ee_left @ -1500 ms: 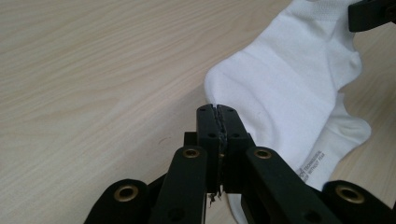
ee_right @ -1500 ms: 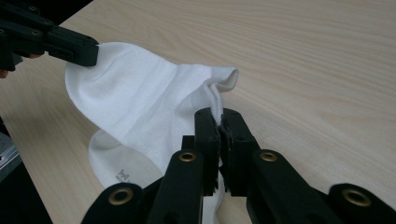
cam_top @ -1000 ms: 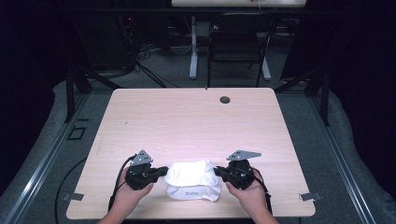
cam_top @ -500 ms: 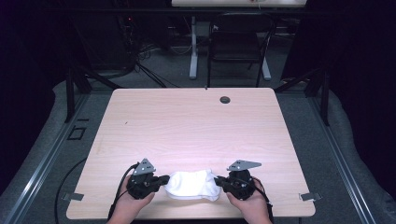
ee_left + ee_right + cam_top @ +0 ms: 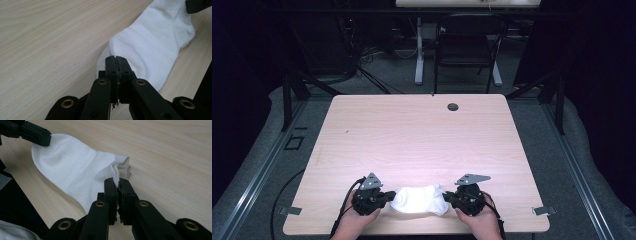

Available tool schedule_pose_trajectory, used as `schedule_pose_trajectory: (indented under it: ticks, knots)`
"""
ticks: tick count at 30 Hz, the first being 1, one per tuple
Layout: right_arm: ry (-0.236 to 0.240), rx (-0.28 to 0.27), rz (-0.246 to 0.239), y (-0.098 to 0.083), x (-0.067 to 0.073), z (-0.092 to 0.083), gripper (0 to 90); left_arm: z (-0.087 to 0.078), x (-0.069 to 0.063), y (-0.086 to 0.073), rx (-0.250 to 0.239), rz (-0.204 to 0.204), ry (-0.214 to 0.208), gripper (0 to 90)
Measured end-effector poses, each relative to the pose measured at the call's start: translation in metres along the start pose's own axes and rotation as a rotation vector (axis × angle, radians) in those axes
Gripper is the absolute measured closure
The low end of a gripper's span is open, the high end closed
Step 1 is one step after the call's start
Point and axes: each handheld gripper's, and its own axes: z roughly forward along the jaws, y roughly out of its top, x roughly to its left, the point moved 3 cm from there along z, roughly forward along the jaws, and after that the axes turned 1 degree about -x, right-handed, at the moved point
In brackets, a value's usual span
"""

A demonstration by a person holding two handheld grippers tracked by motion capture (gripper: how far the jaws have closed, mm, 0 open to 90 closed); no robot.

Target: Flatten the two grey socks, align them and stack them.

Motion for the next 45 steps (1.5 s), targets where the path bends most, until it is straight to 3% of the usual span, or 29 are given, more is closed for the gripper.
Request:
schedule_pose_trajectory:
  ticks: [8,11,18,21,27,29,32,37,45]
  knots:
    - [0.007,0.026,0.019,-0.002,-0.003,0.006,86.3,0.007,0.003,-0.005,0.017,-0.008,0.007,89.2]
    - [0.003,0.034,0.000,-0.004,-0.004,0.008,86.3,0.008,0.004,-0.005,0.020,-0.005,0.009,89.1]
    - [0.004,0.035,0.030,-0.006,-0.008,0.010,85.9,0.012,0.004,-0.007,0.024,-0.007,0.021,88.2]
    - [-0.005,0.034,0.021,-0.007,-0.008,0.010,81.9,0.012,0.005,-0.008,0.030,-0.003,0.021,86.0]
    - [-0.009,-0.035,0.031,-0.005,-0.008,0.003,73.8,0.000,0.005,-0.001,-0.033,-0.020,0.028,76.7]
    - [-0.004,-0.068,0.016,-0.002,-0.003,-0.002,73.9,-0.004,0.004,0.001,-0.059,-0.027,0.036,74.9]
    - [0.022,-0.088,-0.027,0.002,0.008,0.000,74.5,-0.006,0.001,0.003,-0.060,-0.018,0.008,72.5]
    - [0.020,-0.026,-0.106,0.000,0.019,0.017,71.9,0.002,-0.007,0.000,-0.030,-0.001,-0.019,67.8]
    - [0.026,-0.003,-0.124,-0.007,0.015,0.024,64.7,0.013,-0.013,-0.007,0.013,0.041,-0.030,59.1]
